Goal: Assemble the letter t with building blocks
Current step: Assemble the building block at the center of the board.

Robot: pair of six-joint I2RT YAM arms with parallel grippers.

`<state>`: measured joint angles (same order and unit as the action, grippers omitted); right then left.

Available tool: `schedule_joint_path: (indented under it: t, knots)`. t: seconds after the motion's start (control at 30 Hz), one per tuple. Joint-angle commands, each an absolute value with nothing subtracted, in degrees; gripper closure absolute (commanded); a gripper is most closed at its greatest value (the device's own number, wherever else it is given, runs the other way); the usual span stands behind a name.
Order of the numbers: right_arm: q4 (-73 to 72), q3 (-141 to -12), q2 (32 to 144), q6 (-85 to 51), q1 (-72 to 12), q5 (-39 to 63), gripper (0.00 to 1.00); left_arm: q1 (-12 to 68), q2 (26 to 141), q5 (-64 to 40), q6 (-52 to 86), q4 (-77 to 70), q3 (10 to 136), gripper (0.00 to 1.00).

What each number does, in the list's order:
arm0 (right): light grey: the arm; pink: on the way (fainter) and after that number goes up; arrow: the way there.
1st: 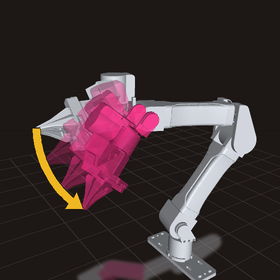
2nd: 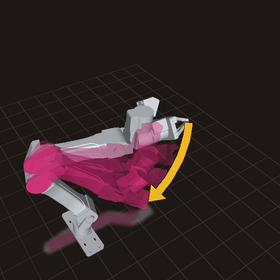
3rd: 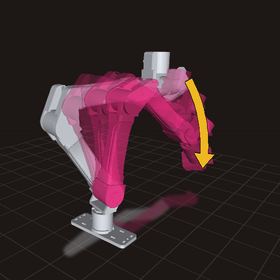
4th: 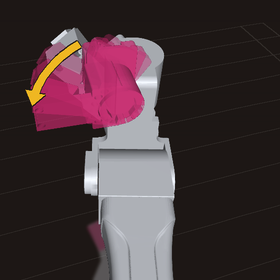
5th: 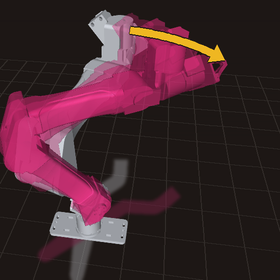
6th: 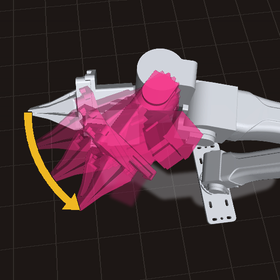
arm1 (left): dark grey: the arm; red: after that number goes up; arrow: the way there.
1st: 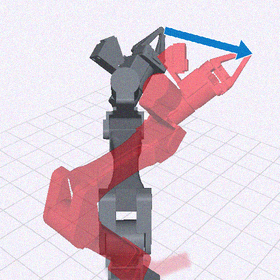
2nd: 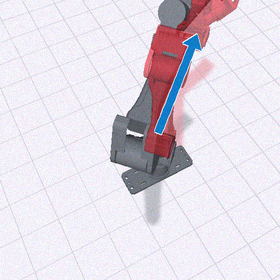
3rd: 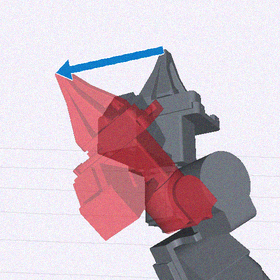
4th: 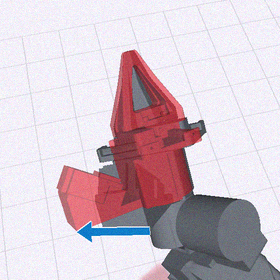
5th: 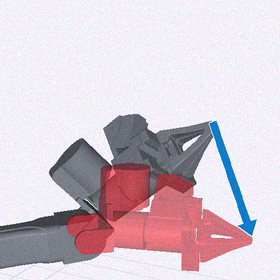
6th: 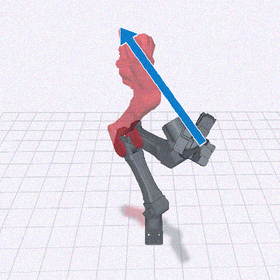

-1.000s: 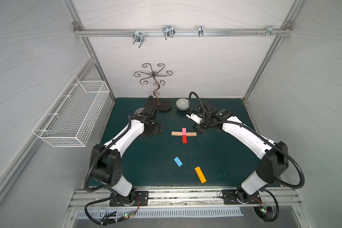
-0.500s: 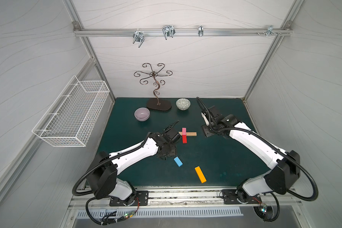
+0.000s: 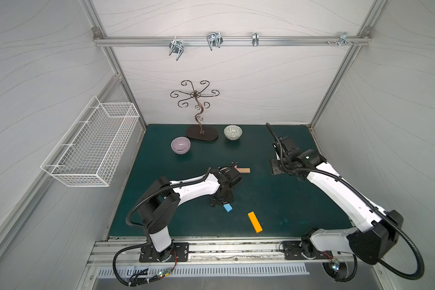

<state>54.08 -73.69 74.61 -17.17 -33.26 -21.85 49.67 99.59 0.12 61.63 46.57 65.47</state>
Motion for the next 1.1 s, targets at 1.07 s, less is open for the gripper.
schedule_joint_path:
  t: [1.07]
  knots:
    - [52.0,-70.9,69.7,-16.7,-33.3,-20.8,0.37,49.9,108.4,-9.8,68.6,44.5,67.8,0.59]
